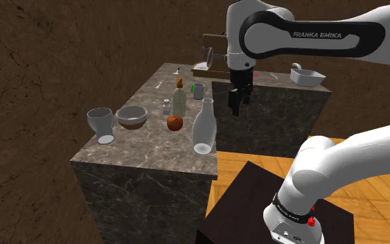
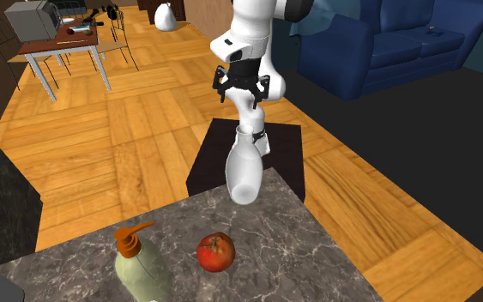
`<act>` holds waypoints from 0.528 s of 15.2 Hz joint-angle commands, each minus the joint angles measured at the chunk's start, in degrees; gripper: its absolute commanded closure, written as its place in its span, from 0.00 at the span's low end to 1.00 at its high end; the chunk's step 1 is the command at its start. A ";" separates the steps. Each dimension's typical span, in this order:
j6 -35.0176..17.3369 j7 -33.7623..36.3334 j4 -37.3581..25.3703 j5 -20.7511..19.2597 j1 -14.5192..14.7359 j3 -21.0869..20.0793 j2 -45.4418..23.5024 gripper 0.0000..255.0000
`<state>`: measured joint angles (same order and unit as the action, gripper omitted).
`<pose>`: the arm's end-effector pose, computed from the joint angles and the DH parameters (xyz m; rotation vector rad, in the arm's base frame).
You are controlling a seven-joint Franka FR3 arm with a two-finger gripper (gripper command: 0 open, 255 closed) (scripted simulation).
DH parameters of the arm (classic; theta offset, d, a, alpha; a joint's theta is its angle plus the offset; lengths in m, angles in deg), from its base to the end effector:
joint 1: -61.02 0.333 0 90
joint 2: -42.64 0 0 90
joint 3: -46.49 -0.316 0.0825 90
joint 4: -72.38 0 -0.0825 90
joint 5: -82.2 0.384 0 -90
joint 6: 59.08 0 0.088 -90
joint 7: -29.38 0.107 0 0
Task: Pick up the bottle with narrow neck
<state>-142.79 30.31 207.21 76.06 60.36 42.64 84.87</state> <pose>0.3066 0.0100 0.5688 2.9766 0.0225 -0.2270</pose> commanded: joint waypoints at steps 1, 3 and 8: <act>0.00 0.00 0.00 0.00 0.00 0.00 0.00 0.00; -1.35 -0.29 -3.40 0.90 0.17 0.20 -4.63 0.00; -3.35 -1.29 -12.98 3.23 0.68 0.60 -15.94 0.00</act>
<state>-145.83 29.53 195.82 78.91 61.00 42.93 70.77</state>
